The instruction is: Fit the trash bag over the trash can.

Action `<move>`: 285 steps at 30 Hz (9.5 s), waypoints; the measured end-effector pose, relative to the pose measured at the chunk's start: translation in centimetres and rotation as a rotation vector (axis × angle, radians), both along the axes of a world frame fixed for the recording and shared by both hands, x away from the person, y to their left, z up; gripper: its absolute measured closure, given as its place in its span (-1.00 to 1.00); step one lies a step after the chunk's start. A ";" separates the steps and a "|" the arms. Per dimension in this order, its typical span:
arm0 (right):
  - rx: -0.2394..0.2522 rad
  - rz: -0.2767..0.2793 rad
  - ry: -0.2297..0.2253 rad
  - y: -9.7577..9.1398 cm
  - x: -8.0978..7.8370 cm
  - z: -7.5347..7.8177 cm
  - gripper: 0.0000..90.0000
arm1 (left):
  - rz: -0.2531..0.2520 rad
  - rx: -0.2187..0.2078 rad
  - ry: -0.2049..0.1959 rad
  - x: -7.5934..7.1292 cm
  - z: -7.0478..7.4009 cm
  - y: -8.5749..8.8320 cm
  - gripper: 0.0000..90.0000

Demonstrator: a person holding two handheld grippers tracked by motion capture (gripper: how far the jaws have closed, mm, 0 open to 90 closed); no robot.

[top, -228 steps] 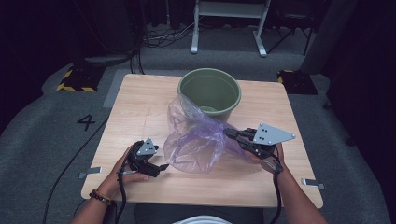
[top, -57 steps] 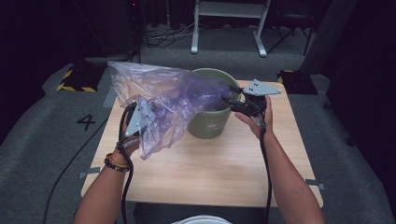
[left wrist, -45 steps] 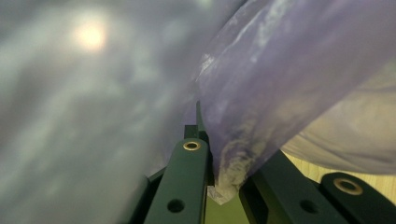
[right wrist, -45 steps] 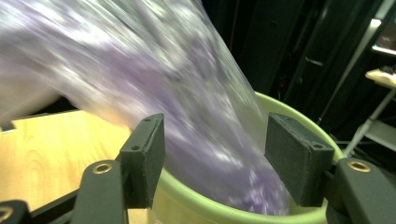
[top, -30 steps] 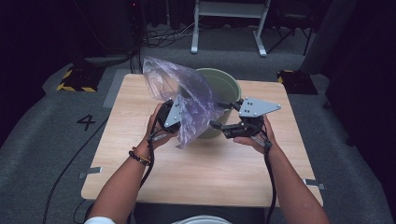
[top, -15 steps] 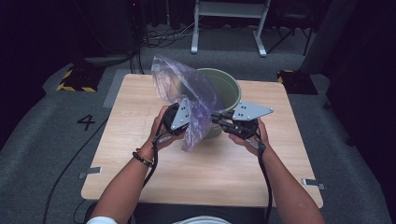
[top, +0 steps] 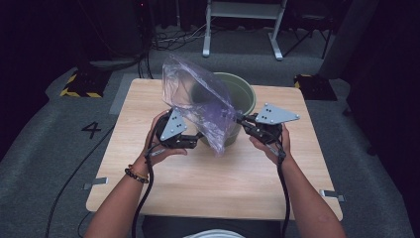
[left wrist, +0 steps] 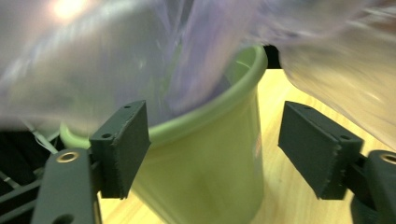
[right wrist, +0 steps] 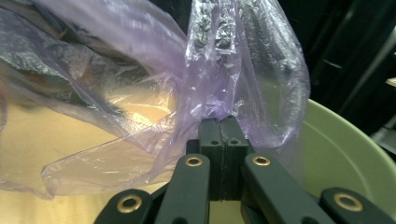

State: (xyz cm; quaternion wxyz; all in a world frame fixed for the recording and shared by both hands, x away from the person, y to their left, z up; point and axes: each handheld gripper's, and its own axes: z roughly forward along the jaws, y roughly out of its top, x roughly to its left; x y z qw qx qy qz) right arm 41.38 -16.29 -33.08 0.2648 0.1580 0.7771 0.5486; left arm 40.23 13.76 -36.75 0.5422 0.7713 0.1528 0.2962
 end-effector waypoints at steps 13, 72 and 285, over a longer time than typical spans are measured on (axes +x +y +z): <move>-0.044 -0.096 -0.017 -0.5 0.8 -0.6 1.00 | -0.034 -0.068 -0.072 -4.5 2.3 1.9 -0.62; 0.045 -0.243 0.095 -4.2 0.8 1.1 1.00 | 0.011 0.059 -0.056 -1.8 0.8 2.8 1.00; 0.041 -0.302 0.256 -9.0 7.7 -2.1 1.00 | -0.006 0.012 0.126 6.5 3.3 5.5 0.72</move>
